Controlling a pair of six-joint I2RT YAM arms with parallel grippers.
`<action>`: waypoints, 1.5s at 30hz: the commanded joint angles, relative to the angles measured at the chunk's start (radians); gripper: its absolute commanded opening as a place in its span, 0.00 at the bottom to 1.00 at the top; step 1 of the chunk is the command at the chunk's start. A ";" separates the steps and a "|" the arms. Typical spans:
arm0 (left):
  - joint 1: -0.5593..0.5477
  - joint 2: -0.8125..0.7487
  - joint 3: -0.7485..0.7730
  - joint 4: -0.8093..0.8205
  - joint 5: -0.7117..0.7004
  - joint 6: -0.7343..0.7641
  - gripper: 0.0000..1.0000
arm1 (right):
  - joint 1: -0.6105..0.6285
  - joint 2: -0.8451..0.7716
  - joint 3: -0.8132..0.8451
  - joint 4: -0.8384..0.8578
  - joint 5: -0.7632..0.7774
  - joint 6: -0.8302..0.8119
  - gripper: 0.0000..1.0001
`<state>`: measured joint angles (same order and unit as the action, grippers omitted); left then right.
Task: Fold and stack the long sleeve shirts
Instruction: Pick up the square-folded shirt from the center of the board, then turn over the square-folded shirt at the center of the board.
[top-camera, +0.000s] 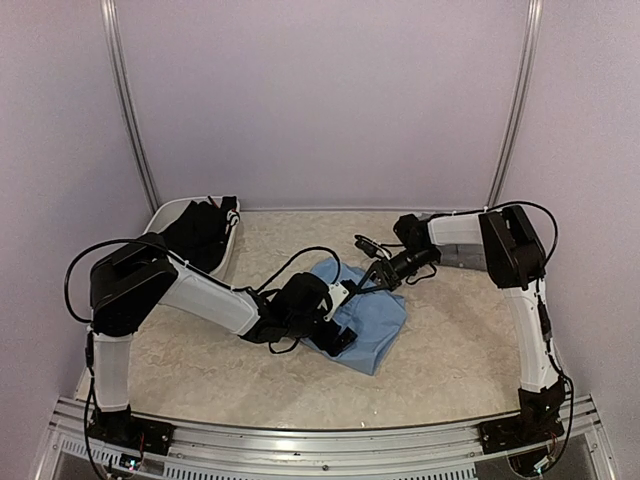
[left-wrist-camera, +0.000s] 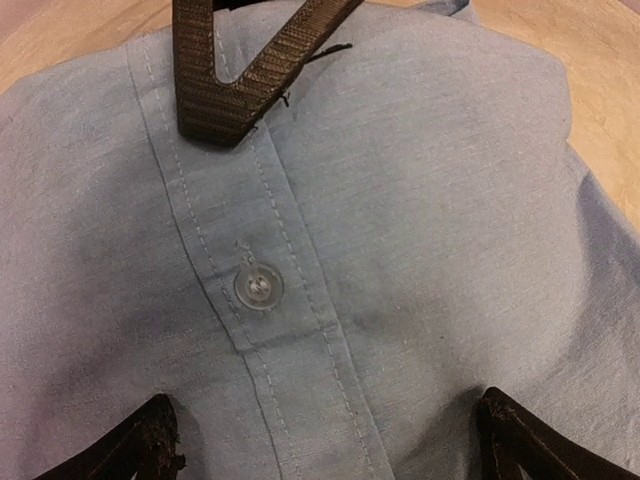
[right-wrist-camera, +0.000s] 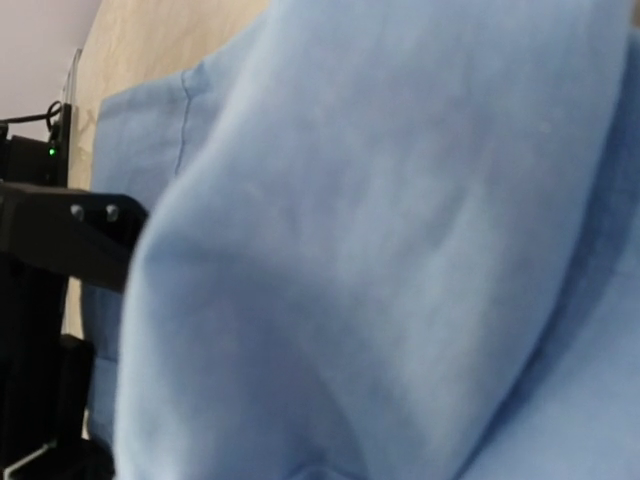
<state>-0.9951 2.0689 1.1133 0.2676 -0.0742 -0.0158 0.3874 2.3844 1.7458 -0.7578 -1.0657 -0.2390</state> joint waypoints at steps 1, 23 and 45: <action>-0.007 -0.019 -0.029 -0.027 -0.018 0.014 0.99 | 0.019 0.053 0.001 -0.061 -0.021 -0.028 0.58; 0.023 -0.366 -0.105 0.003 -0.213 -0.146 0.99 | -0.045 -0.373 -0.154 0.077 0.273 0.201 0.00; 0.284 -0.700 -0.194 -0.264 -0.229 -0.269 0.99 | 0.507 -0.253 0.123 -0.197 1.959 0.327 0.00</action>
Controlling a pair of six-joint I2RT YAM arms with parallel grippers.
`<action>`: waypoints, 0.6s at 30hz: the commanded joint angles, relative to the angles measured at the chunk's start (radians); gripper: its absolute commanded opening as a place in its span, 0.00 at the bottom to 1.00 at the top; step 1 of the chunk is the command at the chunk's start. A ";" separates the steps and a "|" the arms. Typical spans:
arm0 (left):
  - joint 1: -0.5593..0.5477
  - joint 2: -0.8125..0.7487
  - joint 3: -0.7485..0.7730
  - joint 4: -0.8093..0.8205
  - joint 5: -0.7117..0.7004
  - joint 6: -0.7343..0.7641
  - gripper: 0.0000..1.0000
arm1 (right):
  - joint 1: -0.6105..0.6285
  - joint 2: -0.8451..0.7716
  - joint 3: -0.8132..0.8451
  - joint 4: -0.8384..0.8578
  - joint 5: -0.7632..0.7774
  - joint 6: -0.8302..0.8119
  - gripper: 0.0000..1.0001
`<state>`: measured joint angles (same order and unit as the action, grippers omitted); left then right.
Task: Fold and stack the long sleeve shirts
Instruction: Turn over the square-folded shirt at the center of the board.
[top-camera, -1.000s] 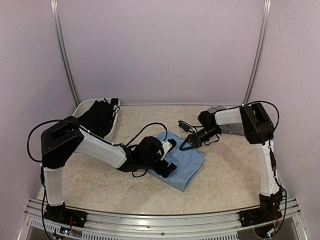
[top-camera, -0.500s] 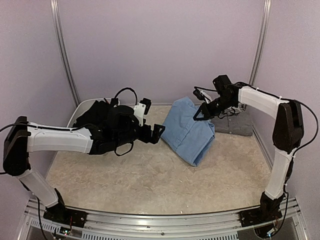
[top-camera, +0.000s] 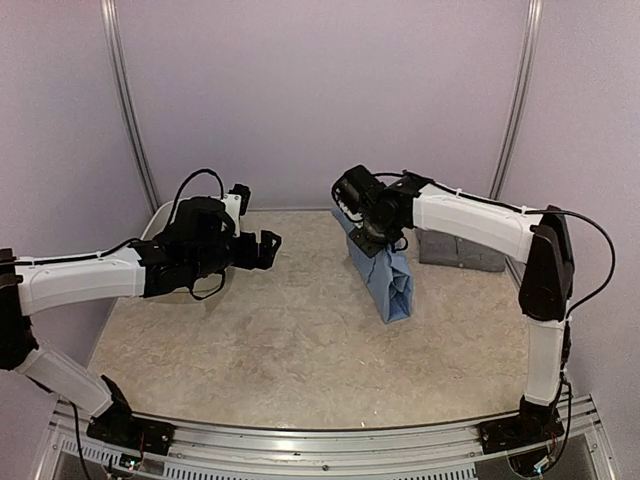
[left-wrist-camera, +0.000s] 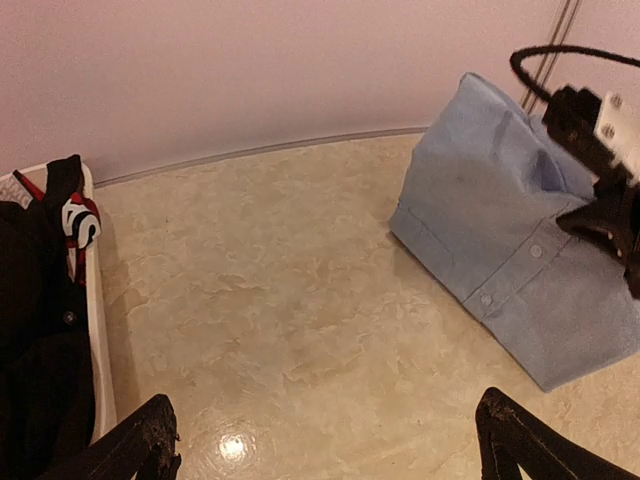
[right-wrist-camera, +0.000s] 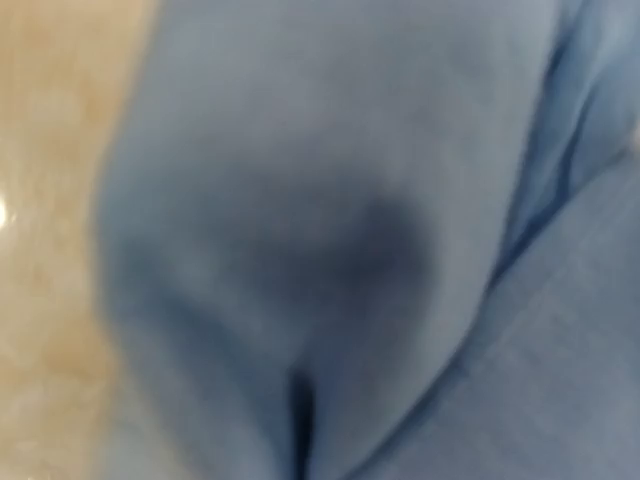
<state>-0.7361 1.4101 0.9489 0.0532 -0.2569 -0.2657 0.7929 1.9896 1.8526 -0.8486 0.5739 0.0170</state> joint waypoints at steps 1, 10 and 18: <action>0.030 -0.050 -0.033 -0.050 -0.050 -0.025 0.99 | 0.128 0.177 0.029 -0.127 0.329 0.084 0.00; 0.061 -0.144 -0.040 -0.155 -0.126 -0.029 0.99 | 0.319 0.313 0.107 -0.164 0.165 0.175 0.00; 0.078 -0.160 -0.030 -0.184 -0.139 -0.009 0.99 | 0.376 0.447 0.311 -0.311 0.102 0.260 0.05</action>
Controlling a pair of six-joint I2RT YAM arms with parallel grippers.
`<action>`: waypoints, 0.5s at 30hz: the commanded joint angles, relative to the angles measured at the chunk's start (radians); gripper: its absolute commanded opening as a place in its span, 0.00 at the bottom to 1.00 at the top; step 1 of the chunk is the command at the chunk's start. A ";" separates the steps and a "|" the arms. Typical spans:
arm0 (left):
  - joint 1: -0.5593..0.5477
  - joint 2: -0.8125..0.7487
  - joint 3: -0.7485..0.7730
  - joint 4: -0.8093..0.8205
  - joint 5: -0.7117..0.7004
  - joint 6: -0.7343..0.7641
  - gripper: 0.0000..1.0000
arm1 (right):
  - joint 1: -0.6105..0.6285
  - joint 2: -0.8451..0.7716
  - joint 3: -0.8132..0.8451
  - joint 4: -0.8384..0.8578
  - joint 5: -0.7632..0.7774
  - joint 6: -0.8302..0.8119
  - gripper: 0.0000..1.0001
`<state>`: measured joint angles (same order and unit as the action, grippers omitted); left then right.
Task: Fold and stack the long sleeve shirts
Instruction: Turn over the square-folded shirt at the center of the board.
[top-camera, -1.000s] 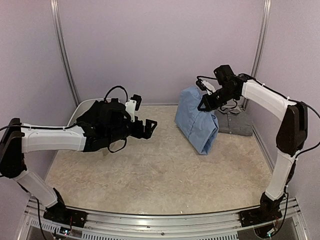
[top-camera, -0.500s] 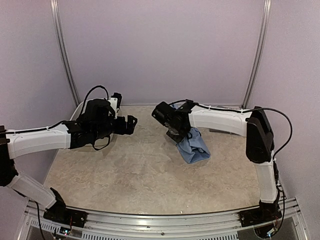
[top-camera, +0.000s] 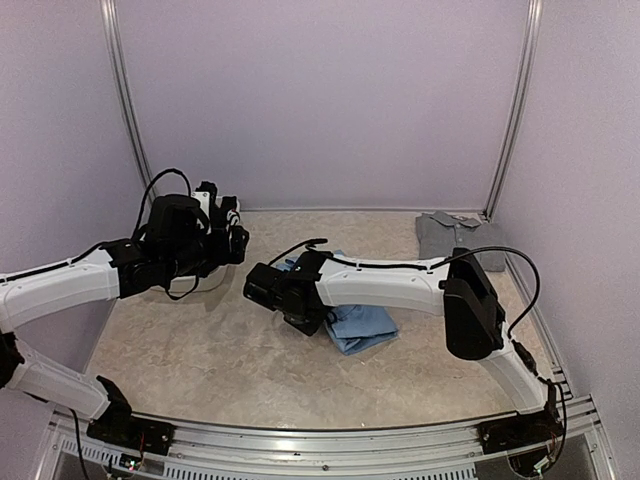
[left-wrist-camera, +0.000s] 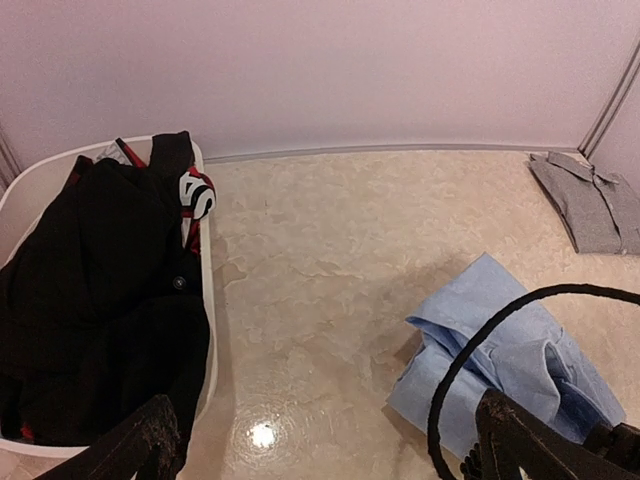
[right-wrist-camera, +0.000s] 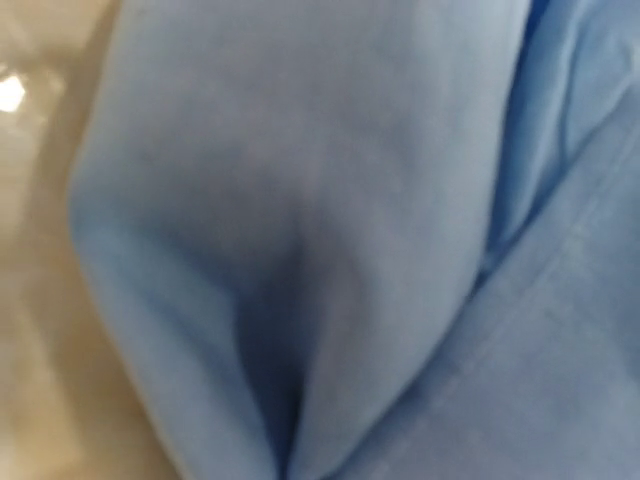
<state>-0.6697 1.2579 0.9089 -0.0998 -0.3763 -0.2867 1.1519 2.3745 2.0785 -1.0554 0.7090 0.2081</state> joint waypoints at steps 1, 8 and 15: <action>0.013 -0.007 0.015 -0.033 -0.015 0.014 0.99 | 0.015 0.058 0.100 -0.127 -0.020 0.077 0.03; 0.015 0.035 0.037 -0.031 0.002 0.020 0.99 | -0.075 -0.199 -0.063 -0.043 -0.128 0.079 0.00; 0.018 0.087 0.046 -0.021 0.040 0.012 0.99 | -0.257 -0.524 -0.288 0.137 -0.388 0.025 0.00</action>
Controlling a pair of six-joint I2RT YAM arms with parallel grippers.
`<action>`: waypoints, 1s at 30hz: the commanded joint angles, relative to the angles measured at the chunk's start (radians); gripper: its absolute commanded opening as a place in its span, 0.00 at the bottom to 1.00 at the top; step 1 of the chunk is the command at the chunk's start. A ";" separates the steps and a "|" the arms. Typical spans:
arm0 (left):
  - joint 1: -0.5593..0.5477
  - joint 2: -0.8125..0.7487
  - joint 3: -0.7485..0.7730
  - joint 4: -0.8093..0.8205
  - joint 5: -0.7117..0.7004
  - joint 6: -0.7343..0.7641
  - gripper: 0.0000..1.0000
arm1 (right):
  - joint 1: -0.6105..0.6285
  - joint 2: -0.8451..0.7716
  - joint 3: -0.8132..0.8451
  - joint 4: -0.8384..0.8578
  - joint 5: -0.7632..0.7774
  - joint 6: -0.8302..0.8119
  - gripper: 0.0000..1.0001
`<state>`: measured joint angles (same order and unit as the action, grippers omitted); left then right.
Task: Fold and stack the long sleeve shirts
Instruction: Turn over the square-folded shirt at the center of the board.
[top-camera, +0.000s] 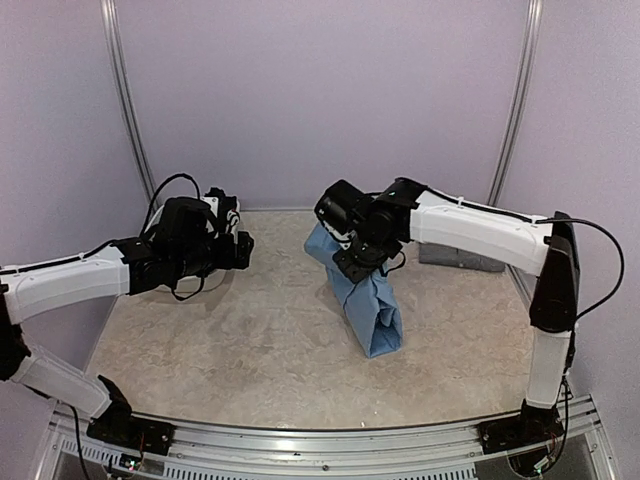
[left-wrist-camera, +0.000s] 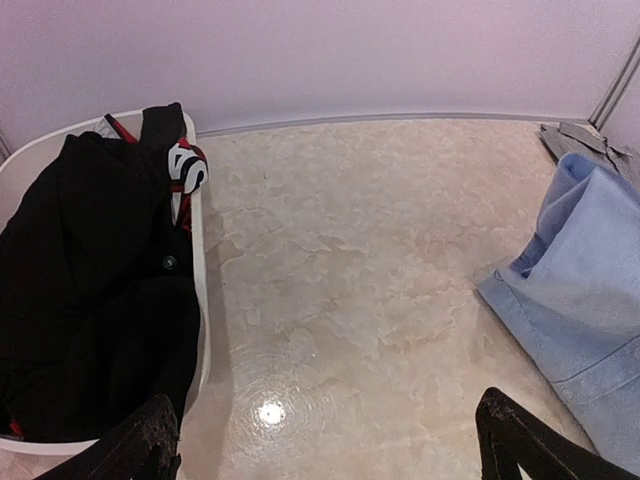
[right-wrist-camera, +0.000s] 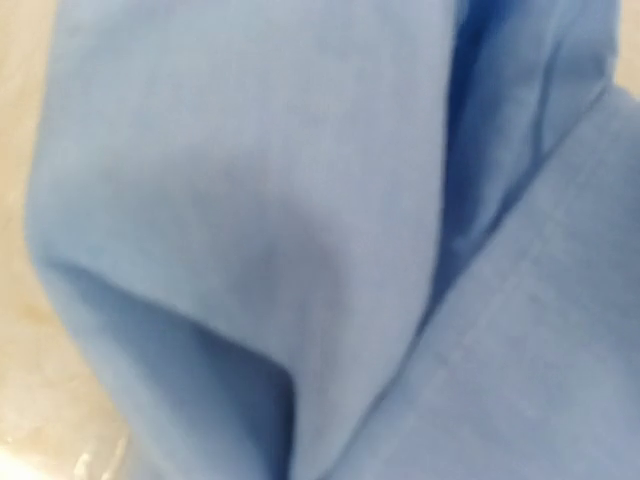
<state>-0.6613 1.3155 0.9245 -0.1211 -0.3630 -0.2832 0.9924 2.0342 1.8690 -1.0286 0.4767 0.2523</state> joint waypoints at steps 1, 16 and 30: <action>0.010 0.035 0.032 0.000 0.032 0.008 0.99 | -0.145 -0.227 -0.111 0.128 -0.196 -0.024 0.00; 0.011 0.112 0.063 0.008 0.073 0.019 0.99 | -0.378 -0.374 -0.192 0.058 -0.061 -0.051 0.00; 0.018 0.110 0.051 -0.014 0.041 0.023 0.99 | -0.063 0.176 0.187 -0.254 0.255 0.123 0.00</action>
<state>-0.6544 1.4223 0.9604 -0.1246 -0.3004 -0.2790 0.8707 2.1548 1.9190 -1.1545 0.6502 0.3206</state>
